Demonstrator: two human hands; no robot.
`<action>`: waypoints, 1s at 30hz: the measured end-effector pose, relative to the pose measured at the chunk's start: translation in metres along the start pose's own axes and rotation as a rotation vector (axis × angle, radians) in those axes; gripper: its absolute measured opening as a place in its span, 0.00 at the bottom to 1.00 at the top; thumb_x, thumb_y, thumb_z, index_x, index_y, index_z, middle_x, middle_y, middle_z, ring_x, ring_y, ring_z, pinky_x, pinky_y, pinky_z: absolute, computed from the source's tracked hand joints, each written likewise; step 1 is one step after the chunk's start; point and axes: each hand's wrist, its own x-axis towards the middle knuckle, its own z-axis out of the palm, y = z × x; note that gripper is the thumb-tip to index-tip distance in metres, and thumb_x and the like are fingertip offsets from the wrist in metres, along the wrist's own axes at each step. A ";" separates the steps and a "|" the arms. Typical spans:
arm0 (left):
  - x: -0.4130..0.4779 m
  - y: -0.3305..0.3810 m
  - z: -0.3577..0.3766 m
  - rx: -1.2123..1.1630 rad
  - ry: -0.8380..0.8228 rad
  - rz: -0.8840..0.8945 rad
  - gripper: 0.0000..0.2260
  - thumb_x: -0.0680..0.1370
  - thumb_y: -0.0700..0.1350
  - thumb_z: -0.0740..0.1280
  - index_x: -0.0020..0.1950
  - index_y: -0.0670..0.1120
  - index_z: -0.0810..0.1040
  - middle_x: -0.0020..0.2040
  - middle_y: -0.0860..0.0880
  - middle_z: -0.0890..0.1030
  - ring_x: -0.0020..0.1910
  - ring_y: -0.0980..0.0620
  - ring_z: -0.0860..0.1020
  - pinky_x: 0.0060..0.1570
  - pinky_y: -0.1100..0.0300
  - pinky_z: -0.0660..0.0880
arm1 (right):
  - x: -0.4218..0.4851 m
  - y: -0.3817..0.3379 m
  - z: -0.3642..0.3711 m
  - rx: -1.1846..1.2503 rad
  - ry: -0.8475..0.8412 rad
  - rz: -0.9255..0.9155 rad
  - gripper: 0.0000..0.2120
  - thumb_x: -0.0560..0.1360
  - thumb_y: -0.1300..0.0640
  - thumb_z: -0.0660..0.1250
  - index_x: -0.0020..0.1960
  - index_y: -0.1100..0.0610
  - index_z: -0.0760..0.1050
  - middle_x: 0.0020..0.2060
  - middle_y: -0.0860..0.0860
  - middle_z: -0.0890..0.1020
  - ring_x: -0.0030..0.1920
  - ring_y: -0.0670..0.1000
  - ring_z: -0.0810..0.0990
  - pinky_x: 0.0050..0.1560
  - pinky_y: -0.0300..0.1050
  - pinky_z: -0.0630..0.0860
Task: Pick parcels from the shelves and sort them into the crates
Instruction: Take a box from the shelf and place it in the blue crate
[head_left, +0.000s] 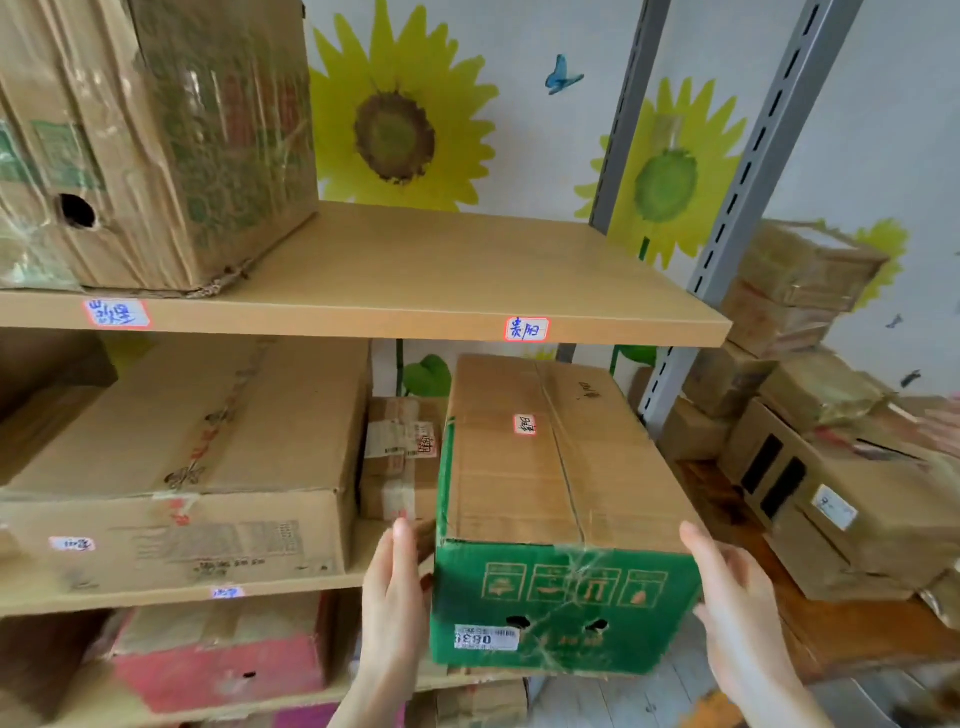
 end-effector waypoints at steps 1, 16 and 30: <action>-0.003 -0.009 -0.009 0.047 0.030 -0.003 0.16 0.81 0.50 0.56 0.42 0.44 0.78 0.37 0.51 0.81 0.39 0.51 0.77 0.38 0.57 0.71 | -0.013 0.009 -0.005 0.014 0.022 0.009 0.12 0.75 0.51 0.66 0.53 0.57 0.71 0.51 0.54 0.73 0.55 0.54 0.69 0.65 0.57 0.64; 0.010 -0.057 -0.049 0.078 -0.472 -0.557 0.33 0.70 0.73 0.56 0.59 0.50 0.79 0.57 0.43 0.82 0.54 0.43 0.81 0.56 0.43 0.76 | -0.068 0.024 -0.019 -0.286 -0.003 -0.182 0.17 0.81 0.51 0.50 0.70 0.47 0.65 0.68 0.46 0.68 0.69 0.49 0.65 0.69 0.58 0.64; -0.026 -0.026 -0.050 -0.189 -0.387 -0.470 0.31 0.64 0.67 0.69 0.59 0.48 0.78 0.52 0.45 0.84 0.50 0.46 0.83 0.48 0.51 0.79 | -0.052 0.031 -0.070 0.174 -0.206 -0.097 0.19 0.68 0.44 0.67 0.58 0.47 0.77 0.60 0.52 0.78 0.60 0.53 0.77 0.51 0.51 0.80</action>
